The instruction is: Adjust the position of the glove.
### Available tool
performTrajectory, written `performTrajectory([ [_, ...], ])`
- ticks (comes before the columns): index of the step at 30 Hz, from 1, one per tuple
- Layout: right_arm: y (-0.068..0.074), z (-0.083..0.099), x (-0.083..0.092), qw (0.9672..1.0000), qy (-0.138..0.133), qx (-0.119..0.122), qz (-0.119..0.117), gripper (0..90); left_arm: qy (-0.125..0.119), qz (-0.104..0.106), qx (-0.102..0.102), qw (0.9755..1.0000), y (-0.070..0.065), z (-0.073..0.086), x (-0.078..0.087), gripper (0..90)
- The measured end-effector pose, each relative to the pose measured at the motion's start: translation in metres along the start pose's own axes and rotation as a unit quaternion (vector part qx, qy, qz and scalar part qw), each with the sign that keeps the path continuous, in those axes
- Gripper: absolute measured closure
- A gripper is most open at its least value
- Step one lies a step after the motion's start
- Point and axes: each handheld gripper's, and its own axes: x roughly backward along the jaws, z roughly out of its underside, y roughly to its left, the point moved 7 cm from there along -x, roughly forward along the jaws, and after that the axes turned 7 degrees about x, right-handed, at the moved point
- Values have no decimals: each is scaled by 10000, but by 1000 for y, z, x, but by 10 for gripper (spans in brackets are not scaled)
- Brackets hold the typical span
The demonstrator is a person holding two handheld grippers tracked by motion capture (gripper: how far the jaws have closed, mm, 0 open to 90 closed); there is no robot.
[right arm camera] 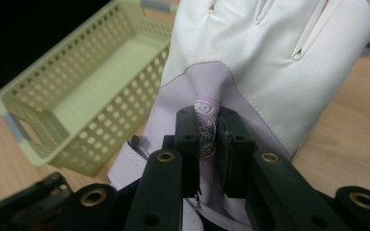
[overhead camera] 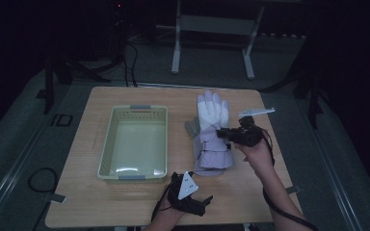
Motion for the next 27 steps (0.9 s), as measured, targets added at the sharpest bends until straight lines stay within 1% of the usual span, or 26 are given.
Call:
performTrajectory([
  [1,-1,7,-12,9999,119,-49,7,805,-2,2,6,10000,0,0,0,0],
  [3,-3,13,-22,9997,226,-98,23,804,-5,9,8,10000,0,0,0,0],
  [4,-4,16,-27,9995,291,-96,72,804,-5,9,8,10000,0,0,0,0],
  [5,-4,16,-27,9995,291,-96,72,804,1,11,6,10000,0,0,0,0],
  [6,-8,23,-37,9990,419,-111,128,802,-1,12,5,10000,0,0,0,1],
  [7,-10,26,-41,9987,462,-176,118,802,-4,12,9,10000,0,0,0,1],
  [9,-14,32,-49,9982,547,-206,139,800,-3,10,3,10000,0,0,0,0],
  [11,-18,37,-55,9976,597,-303,175,797,-6,16,12,10000,0,0,0,0],
  [12,-20,39,-58,9972,640,-298,237,797,-1,14,7,10000,0,0,0,0],
  [13,-20,39,-58,9972,640,-298,237,797,-1,14,7,10000,0,0,0,0],
  [14,-23,43,-63,9969,683,-309,250,792,3,16,3,10000,0,0,0,1],
  [17,-27,46,-67,9965,717,-368,224,780,5,15,8,10000,0,0,0,1],
  [21,-28,47,-69,9964,735,-344,236,769,6,14,14,10000,0,0,0,1],
  [22,-27,47,-71,9965,747,-275,245,726,7,8,0,10000,0,0,0,0],
  [24,-26,45,-69,9971,673,-253,252,674,5,7,0,10000,0,0,0,1],
  [25,-26,45,-67,9975,623,-229,236,617,7,7,1,10000,0,0,0,1],
  [26,-26,45,-67,9975,623,-229,236,617,7,7,1,10000,0,0,0,1],
  [27,-26,44,-64,9979,575,-200,232,548,2,8,9,10000,0,0,0,1],
])
